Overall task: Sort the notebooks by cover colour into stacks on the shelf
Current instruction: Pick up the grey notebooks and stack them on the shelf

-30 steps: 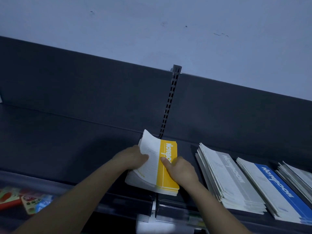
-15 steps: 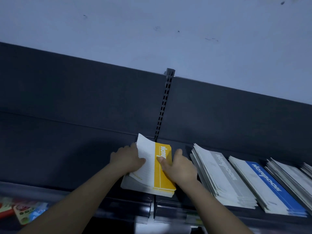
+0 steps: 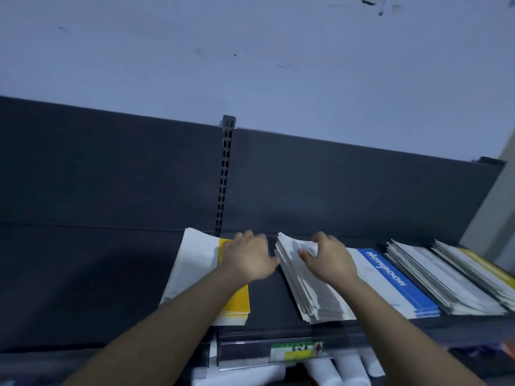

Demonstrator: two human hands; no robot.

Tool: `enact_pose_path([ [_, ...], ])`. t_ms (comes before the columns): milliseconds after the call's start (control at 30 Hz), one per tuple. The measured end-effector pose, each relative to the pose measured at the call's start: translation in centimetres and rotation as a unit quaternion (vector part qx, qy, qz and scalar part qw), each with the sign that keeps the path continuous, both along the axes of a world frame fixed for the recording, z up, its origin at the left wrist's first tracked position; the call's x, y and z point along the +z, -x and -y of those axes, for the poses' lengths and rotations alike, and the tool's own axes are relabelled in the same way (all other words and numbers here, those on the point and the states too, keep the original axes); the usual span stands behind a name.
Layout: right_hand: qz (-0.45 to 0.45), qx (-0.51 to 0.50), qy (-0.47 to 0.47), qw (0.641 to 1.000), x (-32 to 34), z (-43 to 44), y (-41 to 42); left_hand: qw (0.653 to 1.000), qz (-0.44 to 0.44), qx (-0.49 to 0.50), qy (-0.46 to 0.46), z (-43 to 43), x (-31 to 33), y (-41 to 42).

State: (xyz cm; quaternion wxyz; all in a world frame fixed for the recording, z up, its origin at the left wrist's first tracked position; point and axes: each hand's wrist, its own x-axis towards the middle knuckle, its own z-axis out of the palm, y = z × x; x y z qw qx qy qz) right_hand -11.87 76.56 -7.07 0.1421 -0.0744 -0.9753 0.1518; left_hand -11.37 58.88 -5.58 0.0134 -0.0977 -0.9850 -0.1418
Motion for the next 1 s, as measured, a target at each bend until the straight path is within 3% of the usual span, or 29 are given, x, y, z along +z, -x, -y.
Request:
enact_pose_path([
  [200,0.118,-0.008,0.054,0.992,-1.8,-4.9,-0.1,0.98,0.113,-0.007,-0.162,-5.9,-2.2,0.4],
  [300,0.144,0.018,0.066,0.987,-2.6,-6.5,0.0,0.935,0.172,0.055,-0.306,-7.9,-3.6,1.1],
  [433,0.15,0.054,0.089,0.983,-3.2,-7.8,0.2,0.877,0.193,0.112,-0.426,-9.4,-4.4,1.5],
  [600,0.152,0.082,0.087,0.981,-3.6,-8.3,0.2,0.86,0.155,0.182,-0.452,-10.4,-4.2,0.7],
  [833,0.133,0.108,0.118,0.978,-3.7,-8.9,-0.2,0.82,0.187,0.205,-0.5,-10.9,-4.8,0.3],
  [900,0.126,0.104,0.161,0.973,-3.9,-9.1,-0.2,0.812,0.17,0.206,-0.519,-10.8,-5.1,0.3],
  [1000,0.096,0.07,0.328,0.937,-3.5,-9.3,-0.3,0.803,0.121,0.177,-0.556,-10.4,-5.3,0.1],
])
